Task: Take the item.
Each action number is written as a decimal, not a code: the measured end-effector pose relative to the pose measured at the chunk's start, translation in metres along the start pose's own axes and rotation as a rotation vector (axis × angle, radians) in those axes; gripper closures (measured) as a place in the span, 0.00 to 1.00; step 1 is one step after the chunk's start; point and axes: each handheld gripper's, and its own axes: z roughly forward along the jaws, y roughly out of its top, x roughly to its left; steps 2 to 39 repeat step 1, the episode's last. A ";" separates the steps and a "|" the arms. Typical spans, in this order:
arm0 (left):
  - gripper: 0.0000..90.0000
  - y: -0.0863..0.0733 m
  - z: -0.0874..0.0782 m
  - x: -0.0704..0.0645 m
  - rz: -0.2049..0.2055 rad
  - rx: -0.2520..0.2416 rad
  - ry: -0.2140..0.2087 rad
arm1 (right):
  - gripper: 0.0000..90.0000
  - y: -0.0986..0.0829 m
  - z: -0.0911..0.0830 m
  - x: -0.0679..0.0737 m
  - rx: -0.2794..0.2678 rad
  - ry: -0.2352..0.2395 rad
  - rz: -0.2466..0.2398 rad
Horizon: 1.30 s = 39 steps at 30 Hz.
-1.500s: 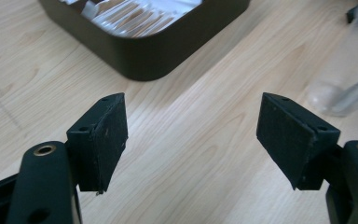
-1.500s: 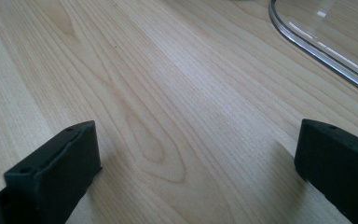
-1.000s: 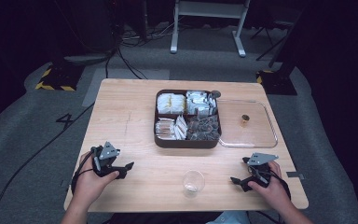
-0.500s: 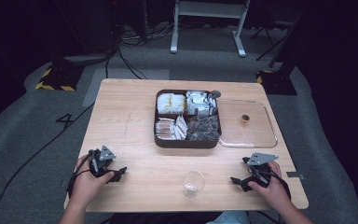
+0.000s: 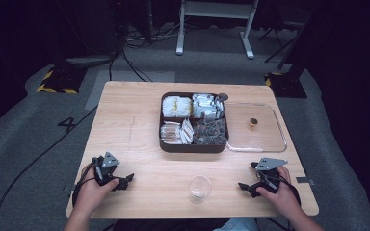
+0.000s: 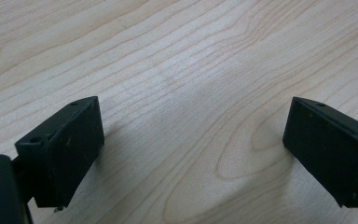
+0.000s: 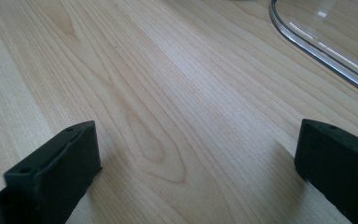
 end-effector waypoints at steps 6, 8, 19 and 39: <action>0.06 0.000 0.000 -0.001 -0.011 -0.001 0.002 | 0.00 0.000 0.000 0.000 0.000 0.000 0.000; 0.06 0.000 0.000 -0.001 -0.011 -0.001 0.002 | 0.00 0.000 0.000 0.000 0.000 0.000 0.000; 0.06 0.000 0.000 -0.001 -0.011 -0.001 0.002 | 0.00 0.000 0.000 0.000 0.000 0.000 0.000; 0.06 0.000 0.000 -0.001 -0.011 -0.001 0.002 | 0.00 0.000 0.000 0.000 0.000 0.000 0.000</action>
